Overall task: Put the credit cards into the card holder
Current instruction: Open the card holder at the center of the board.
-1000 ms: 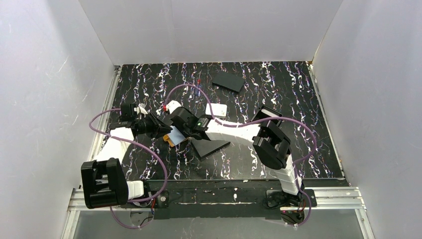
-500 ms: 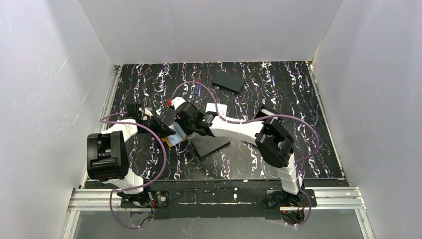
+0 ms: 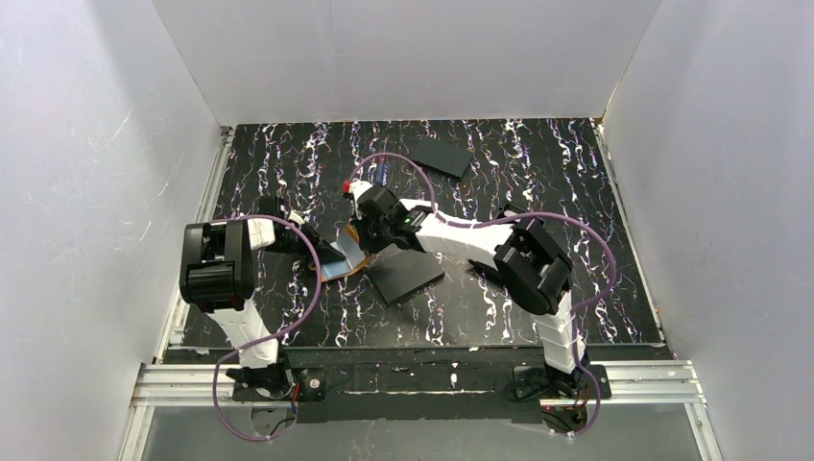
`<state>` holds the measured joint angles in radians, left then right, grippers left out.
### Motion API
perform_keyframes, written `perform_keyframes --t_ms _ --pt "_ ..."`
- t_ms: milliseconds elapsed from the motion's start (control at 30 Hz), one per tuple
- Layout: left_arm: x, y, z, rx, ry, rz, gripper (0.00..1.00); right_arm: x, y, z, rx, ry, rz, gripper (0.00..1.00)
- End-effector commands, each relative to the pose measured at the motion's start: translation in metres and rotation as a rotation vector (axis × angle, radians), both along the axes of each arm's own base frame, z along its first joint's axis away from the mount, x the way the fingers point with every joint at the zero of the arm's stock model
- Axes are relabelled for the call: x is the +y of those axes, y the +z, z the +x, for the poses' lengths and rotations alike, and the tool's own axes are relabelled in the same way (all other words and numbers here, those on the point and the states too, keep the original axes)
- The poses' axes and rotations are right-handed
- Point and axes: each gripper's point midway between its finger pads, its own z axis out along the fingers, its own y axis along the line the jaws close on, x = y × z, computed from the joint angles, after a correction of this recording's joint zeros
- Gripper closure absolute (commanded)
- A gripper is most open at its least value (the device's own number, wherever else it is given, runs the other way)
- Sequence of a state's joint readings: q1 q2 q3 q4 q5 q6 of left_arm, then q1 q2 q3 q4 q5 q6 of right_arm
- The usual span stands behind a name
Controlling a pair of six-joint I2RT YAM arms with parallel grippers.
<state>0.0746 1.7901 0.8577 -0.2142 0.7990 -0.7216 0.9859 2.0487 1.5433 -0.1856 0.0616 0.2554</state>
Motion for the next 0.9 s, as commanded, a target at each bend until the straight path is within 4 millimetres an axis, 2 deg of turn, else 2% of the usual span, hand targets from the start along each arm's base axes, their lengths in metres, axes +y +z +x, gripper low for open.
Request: perform_keyframes --t_ms 0,67,167,233,300,367,500,667,767,867 --pt "0.008 -0.007 -0.005 0.043 -0.015 0.068 1.0 -0.005 0.009 0.011 0.059 -0.006 0.077 0.94" --pt "0.012 -0.015 -0.011 0.082 -0.024 0.099 1.0 -0.015 0.003 0.018 0.077 -0.024 0.061 0.78" --pt "0.013 -0.022 -0.016 0.117 -0.031 0.109 1.0 -0.024 -0.001 0.023 0.079 -0.021 0.013 0.73" --pt "0.013 -0.024 -0.017 0.127 -0.031 0.111 1.0 -0.025 0.004 0.022 0.074 -0.011 -0.009 0.69" --pt "0.013 -0.026 -0.016 0.132 -0.033 0.107 1.0 -0.023 0.013 0.022 0.069 -0.005 -0.01 0.63" --pt "0.012 -0.026 -0.016 0.138 -0.036 0.096 1.0 -0.024 0.026 0.019 0.051 -0.004 -0.023 0.62" --pt "0.01 -0.026 -0.015 0.137 -0.037 0.083 1.0 -0.008 0.059 -0.006 0.022 0.053 0.025 0.59" --pt "0.01 -0.024 -0.014 0.129 -0.037 0.081 1.0 0.016 0.088 -0.047 0.055 0.151 0.18 0.6" --pt "0.009 -0.024 -0.014 0.127 -0.035 0.078 1.0 0.03 0.089 -0.066 0.035 0.194 0.214 0.7" --pt "0.01 -0.022 -0.014 0.124 -0.034 0.078 1.0 0.041 0.083 -0.072 -0.015 0.216 0.186 0.85"
